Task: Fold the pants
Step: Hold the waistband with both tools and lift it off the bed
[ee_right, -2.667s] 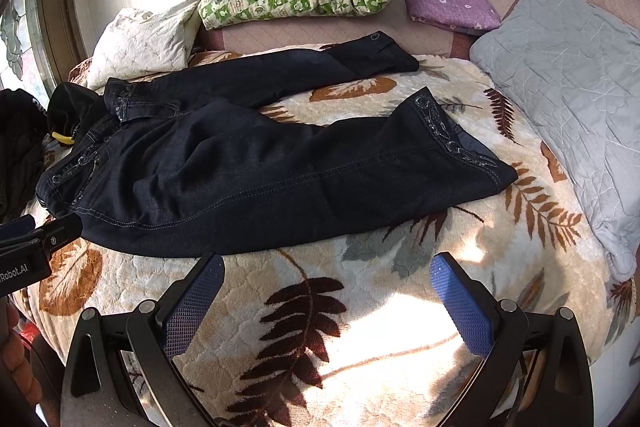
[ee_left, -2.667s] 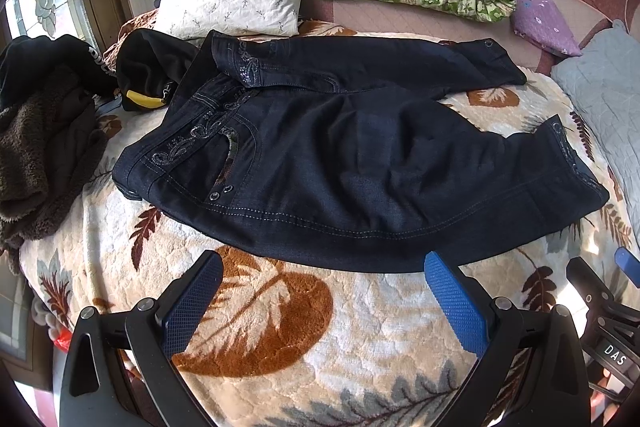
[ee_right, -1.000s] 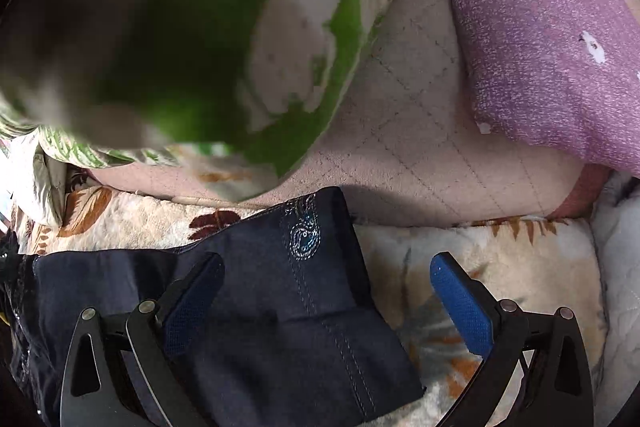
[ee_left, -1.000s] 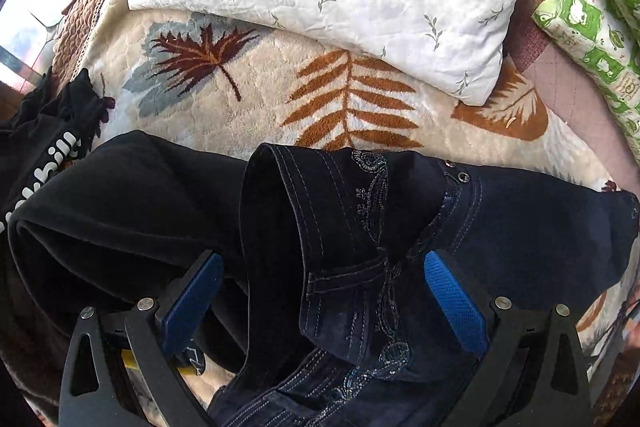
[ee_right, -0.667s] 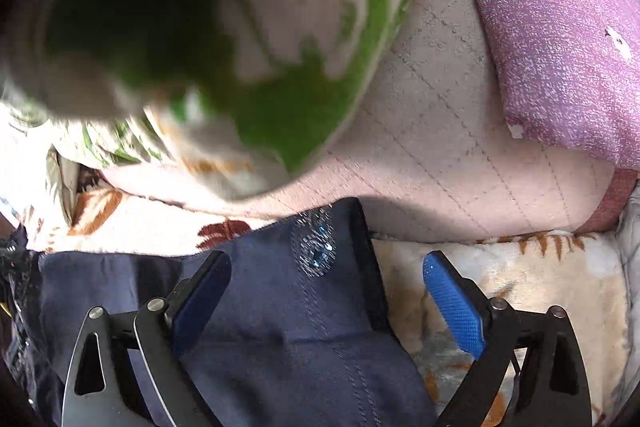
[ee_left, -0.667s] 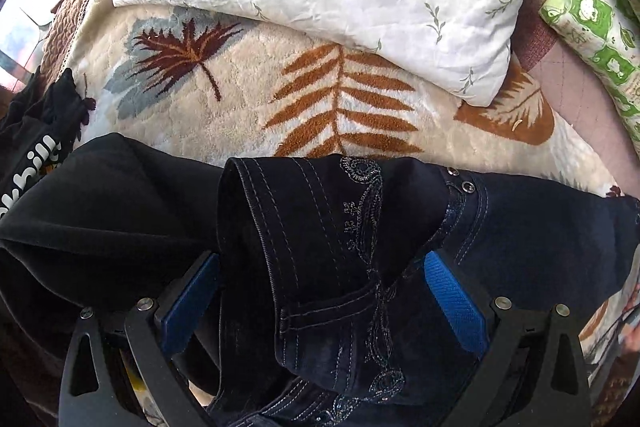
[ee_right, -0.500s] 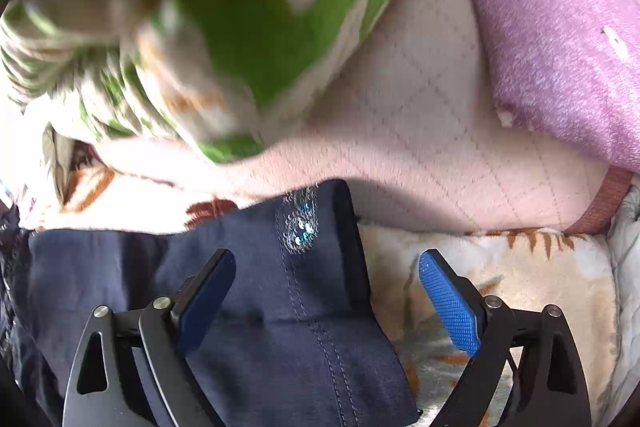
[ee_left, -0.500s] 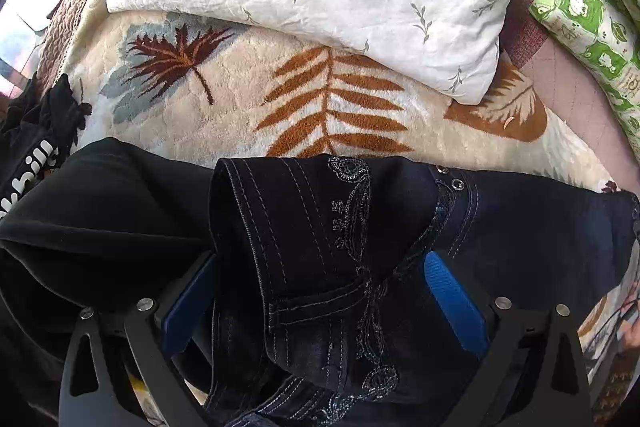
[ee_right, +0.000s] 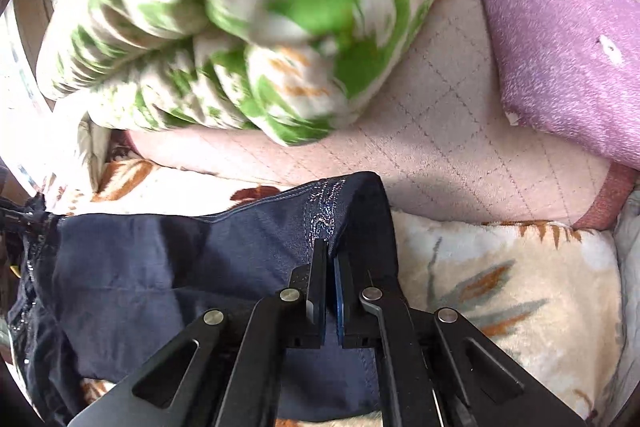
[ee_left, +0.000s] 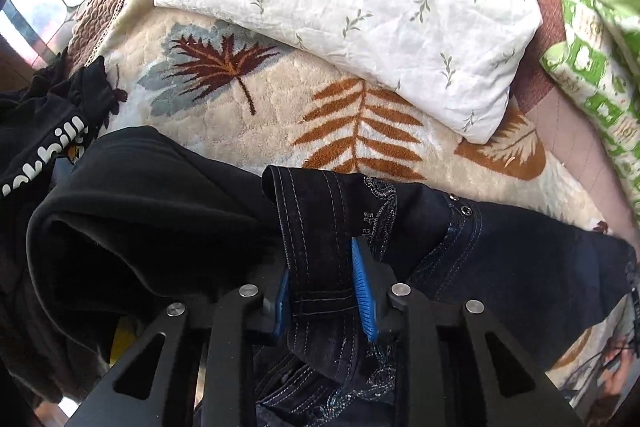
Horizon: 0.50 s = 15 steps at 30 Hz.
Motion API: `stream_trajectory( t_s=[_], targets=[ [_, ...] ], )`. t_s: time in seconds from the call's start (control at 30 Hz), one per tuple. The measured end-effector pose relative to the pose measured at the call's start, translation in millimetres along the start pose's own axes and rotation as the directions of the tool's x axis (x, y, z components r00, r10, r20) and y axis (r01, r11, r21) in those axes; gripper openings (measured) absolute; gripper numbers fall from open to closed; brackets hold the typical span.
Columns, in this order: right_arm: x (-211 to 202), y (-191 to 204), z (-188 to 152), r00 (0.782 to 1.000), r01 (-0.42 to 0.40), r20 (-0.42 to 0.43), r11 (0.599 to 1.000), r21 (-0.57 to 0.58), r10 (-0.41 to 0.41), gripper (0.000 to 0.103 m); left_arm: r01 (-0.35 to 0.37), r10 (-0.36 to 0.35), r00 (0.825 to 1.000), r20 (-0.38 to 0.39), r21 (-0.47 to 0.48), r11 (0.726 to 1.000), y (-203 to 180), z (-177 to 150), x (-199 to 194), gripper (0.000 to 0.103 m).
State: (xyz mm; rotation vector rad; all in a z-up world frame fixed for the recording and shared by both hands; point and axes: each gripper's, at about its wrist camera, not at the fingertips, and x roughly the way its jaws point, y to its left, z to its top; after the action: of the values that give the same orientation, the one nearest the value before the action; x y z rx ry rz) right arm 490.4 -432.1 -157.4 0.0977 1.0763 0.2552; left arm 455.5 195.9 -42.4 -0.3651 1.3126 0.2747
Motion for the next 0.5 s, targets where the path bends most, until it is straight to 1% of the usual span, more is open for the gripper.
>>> stream_trajectory(
  t_s=[0.07,0.13,0.2,0.27,0.33,0.37,0.43,0.5],
  targets=[
    [-10.1,5.5,-0.5,1.000,0.006,-0.001,1.000,-0.009,-0.006,0.002,0.041,-0.041,0.999,0.004,-0.014,0.999,5.8,-0.9,-12.1,0.020],
    [-21.0,10.7,-0.6,1.000,0.016,-0.002,1.000,-0.020,-0.016,0.002,0.059,-0.059,0.998,0.025,0.001,0.998,5.7,-4.5,-26.3,0.016],
    [-34.0,14.4,0.3,1.000,0.026,0.003,0.999,-0.025,-0.026,0.002,0.074,-0.075,0.996,0.055,0.022,0.997,2.8,-10.6,-43.9,0.015],
    [-49.2,16.3,0.7,0.999,0.036,0.010,0.999,-0.028,-0.036,0.002,0.070,-0.075,0.991,0.107,0.048,0.996,-0.2,-19.9,-65.5,0.012],
    [-67.1,17.7,-2.1,0.999,0.048,0.017,0.998,-0.028,-0.048,0.002,0.057,-0.068,0.985,0.159,0.076,0.995,-1.0,-29.8,-86.6,0.011],
    [-81.6,18.4,-5.4,0.999,0.048,0.020,0.998,-0.029,-0.047,0.002,0.064,-0.079,0.981,0.179,0.088,0.994,0.5,-36.2,-97.9,0.011],
    [-97.7,23.3,-13.9,0.999,0.047,0.025,0.998,-0.037,-0.046,0.002,0.075,-0.094,0.976,0.198,0.098,0.992,5.3,-48.3,-114.5,0.011],
    [-112.1,27.3,-24.8,0.999,0.048,0.023,0.998,-0.034,-0.047,0.002,0.087,-0.107,0.976,0.192,0.107,0.990,10.9,-62.6,-123.0,0.011]
  ],
)
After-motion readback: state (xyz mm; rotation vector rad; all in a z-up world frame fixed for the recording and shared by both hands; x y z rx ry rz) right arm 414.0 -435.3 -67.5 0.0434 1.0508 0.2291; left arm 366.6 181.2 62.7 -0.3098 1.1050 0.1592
